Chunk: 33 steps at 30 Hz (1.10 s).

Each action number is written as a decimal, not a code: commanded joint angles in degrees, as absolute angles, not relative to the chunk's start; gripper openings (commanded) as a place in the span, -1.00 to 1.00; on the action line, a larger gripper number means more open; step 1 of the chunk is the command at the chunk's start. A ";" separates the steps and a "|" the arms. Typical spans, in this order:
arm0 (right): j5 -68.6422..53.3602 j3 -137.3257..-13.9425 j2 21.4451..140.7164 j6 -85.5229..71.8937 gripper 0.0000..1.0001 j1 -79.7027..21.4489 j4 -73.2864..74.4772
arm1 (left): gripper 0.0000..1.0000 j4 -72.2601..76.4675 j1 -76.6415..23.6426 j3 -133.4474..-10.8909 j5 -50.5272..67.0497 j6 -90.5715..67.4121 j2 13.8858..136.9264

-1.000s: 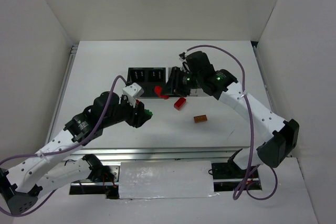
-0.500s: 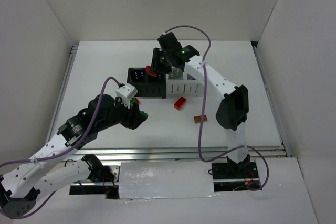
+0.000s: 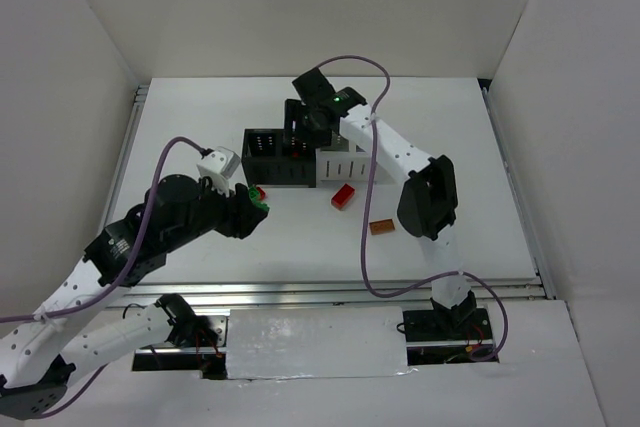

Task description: Sort the legos into containers by color

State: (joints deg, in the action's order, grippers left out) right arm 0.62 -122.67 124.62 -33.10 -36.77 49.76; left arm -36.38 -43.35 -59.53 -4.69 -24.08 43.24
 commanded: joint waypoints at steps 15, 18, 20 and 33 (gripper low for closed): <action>-2.45 -93.46 74.07 -33.05 0.94 -16.45 52.03 | -1.00 -22.87 -42.80 -76.80 -8.88 -23.38 76.33; -4.30 -83.08 62.54 -32.87 0.99 -11.54 52.47 | -1.00 -23.11 -42.63 -84.88 -8.53 -22.85 86.26; -5.18 -78.43 58.38 -32.52 0.99 -10.11 54.66 | -1.00 -24.25 -42.45 -91.65 -9.23 -22.33 91.12; -10.72 -68.64 45.88 -32.26 0.99 -9.23 58.01 | -0.62 -29.71 -41.49 -108.72 -14.50 -21.01 112.76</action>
